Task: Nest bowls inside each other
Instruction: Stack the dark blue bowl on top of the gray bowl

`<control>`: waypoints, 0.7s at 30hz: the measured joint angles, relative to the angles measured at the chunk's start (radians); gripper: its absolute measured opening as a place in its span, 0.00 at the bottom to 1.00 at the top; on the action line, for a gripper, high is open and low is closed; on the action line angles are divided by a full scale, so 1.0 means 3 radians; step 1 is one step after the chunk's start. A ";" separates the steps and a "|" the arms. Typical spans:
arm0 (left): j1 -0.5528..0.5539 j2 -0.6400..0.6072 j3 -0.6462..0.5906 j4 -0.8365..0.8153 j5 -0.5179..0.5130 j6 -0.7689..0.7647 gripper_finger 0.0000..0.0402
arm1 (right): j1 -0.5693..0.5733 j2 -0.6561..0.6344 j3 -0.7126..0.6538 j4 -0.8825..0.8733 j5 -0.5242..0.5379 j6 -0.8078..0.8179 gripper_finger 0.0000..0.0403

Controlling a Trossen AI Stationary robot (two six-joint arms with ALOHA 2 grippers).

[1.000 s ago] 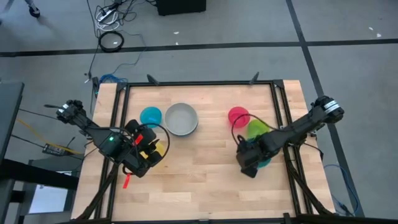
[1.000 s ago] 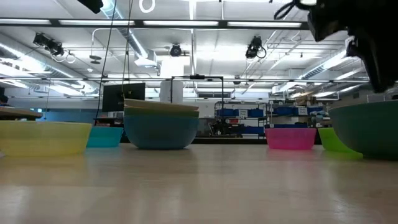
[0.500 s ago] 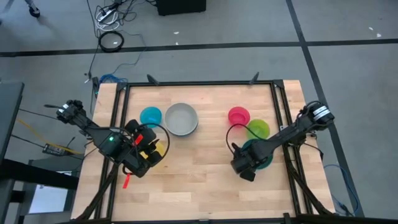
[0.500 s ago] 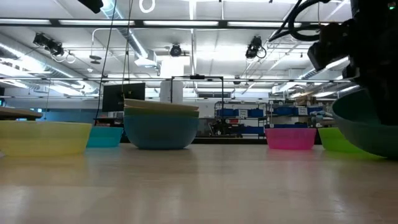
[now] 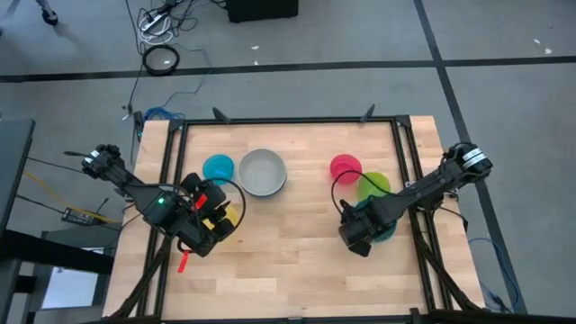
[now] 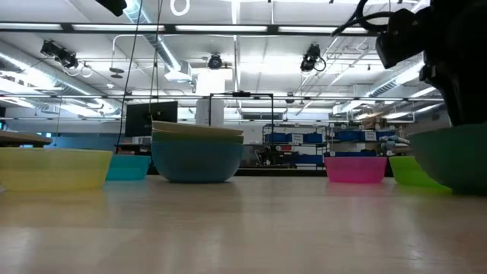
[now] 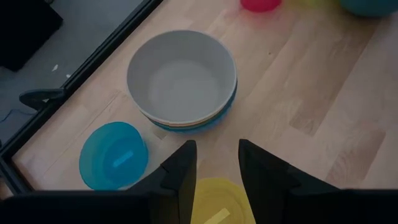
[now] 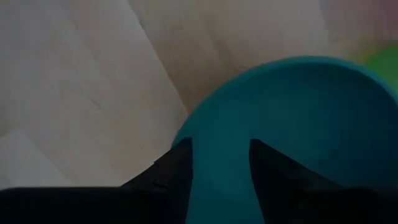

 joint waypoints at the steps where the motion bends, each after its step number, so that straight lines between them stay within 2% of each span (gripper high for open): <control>1: 0.0000 0.0000 0.0000 0.0000 0.0000 -0.0001 0.32 | -0.0003 -0.0022 0.0000 -0.0013 0.0000 0.0012 0.36; 9: 0.0000 0.0000 0.0001 0.0000 -0.0006 -0.0001 0.32 | -0.0003 -0.0216 0.0000 -0.0133 0.0001 0.0157 0.36; 15: 0.0000 0.0000 0.0001 0.0000 -0.0046 -0.0002 0.32 | -0.0001 -0.0356 0.0000 0.0136 -0.0114 0.0160 0.36; 21: 0.0000 0.0000 0.0000 0.0005 -0.0045 -0.0006 0.32 | 0.0074 -0.0238 -0.0007 0.0256 -0.0240 0.0111 0.36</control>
